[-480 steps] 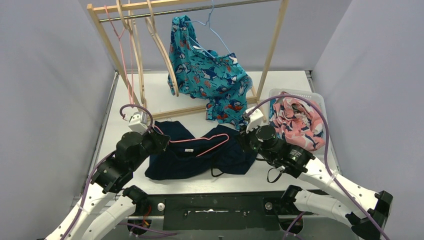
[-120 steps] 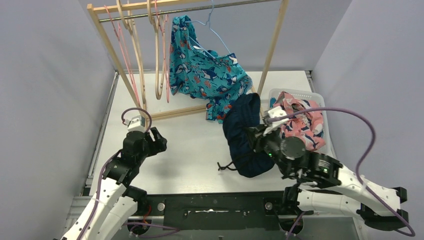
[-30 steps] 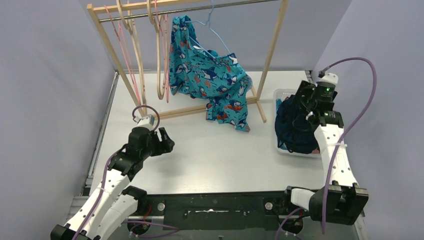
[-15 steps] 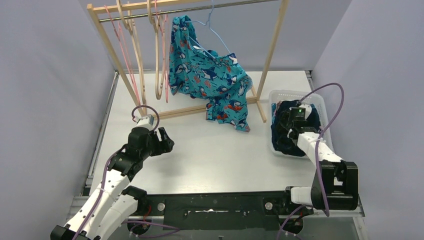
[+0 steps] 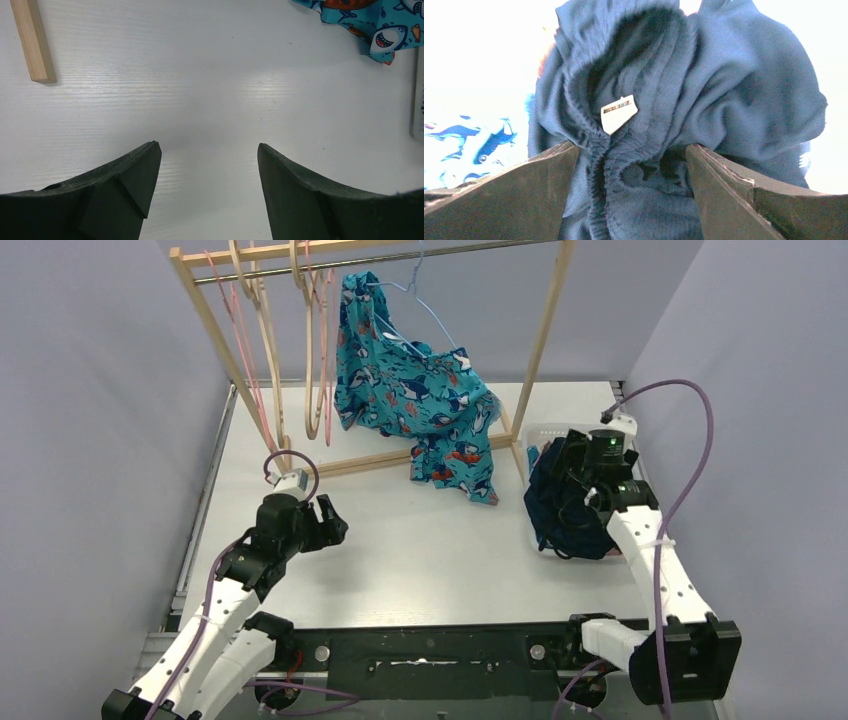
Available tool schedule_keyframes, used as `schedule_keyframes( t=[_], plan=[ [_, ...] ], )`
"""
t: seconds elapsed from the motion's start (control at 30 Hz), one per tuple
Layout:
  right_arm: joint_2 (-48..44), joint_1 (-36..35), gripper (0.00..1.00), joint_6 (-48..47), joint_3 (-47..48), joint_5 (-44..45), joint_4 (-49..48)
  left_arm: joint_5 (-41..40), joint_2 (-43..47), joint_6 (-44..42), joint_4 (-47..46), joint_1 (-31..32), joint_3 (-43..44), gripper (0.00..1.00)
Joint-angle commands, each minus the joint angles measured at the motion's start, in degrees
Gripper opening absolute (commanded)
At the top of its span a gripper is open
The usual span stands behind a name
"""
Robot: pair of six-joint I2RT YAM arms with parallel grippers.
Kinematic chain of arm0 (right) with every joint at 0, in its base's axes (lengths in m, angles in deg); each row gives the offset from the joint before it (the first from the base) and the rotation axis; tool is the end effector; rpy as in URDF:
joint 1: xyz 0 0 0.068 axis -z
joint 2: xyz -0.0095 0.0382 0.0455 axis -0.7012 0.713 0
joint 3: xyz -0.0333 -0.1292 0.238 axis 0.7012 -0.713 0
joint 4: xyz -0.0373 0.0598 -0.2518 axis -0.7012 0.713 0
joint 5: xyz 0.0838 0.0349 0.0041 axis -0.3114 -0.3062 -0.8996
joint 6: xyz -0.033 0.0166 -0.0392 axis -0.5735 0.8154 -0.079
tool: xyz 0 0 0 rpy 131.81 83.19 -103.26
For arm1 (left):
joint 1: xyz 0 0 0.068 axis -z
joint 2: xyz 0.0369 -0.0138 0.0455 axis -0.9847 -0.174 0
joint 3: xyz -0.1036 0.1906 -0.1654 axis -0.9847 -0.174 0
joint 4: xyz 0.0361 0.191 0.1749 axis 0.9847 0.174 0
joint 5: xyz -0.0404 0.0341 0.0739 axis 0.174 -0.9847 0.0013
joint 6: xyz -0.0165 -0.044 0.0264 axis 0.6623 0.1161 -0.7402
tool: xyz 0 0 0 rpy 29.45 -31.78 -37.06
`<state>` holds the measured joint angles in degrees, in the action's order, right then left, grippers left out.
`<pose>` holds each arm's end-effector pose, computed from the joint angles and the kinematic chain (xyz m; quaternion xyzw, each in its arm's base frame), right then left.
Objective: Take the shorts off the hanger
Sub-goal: Place the shorts in the basket, then pick up the hanger from the clothes rod.
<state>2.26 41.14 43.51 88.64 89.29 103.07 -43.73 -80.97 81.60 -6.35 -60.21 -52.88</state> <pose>0.2476 0.0087 0.2815 0.1895 0.8931 0.0163 0.4077 0.1541 -0.0544 0.2341 -0.0868 0.8923 -0.1763 0.4063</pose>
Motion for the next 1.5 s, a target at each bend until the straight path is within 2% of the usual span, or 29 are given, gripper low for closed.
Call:
schedule_keyframes(
  t=[0.0, 0.13, 0.3, 0.4, 0.6, 0.73, 0.83, 1.0, 1.07, 1.13, 1.33, 1.47],
  plan=[
    [-8.9, 0.2, 0.88, -6.7, 3.5, 1.7, -1.3, 0.4, 0.8, -1.1, -3.4, -0.4, 1.7, 0.7],
    [-17.2, 0.1, 0.98, -6.0, 0.0, -5.8, -7.2, 0.7, 0.9, -1.1, -3.6, -0.7, 1.6, 0.7],
    [-23.2, 0.4, 0.98, 3.0, -0.5, -10.9, -8.2, 1.3, 0.8, -1.1, -3.7, -0.8, 1.5, 0.71],
    [-24.0, 0.3, 0.98, 13.4, -2.0, -12.2, -11.3, 1.4, 0.8, -1.1, -3.9, -0.8, 1.4, 0.71],
    [-23.5, -0.5, 0.98, 13.6, -8.1, -34.0, -30.5, 1.7, 1.2, -1.2, -4.0, -0.8, 1.4, 0.7],
    [-21.0, -2.7, 0.98, 9.4, -4.9, -41.5, -33.6, 1.6, 1.2, -1.1, -4.1, -0.8, 1.2, 0.71],
    [-18.8, -6.7, 0.98, 2.4, -0.9, -41.4, -30.7, 1.9, 0.9, -1.1, -4.1, -0.8, 1.4, 0.71],
    [-15.0, -15.1, 0.98, -8.0, 4.2, -33.5, -28.2, 2.3, 0.9, -1.2, -4.0, -0.8, 1.4, 0.71],
    [-12.7, -17.3, 0.98, -10.5, 6.6, -29.4, -27.9, 2.6, 0.6, -1.2, -4.1, -0.8, 1.4, 0.71],
    [-9.0, -17.9, 0.97, -12.9, 10.5, -29.9, -26.3, 2.9, 0.4, -1.3, -4.0, -0.8, 1.5, 0.71],
    [2.3, -18.4, 0.95, -10.5, 24.9, -31.1, -20.3, 3.4, 0.0, -1.4, -3.9, -0.8, 1.6, 0.71],
    [6.8, -19.2, 0.87, -11.7, 30.2, -31.3, -20.2, 3.2, 0.0, -1.4, -3.9, -0.8, 1.6, 0.71]
  ],
)
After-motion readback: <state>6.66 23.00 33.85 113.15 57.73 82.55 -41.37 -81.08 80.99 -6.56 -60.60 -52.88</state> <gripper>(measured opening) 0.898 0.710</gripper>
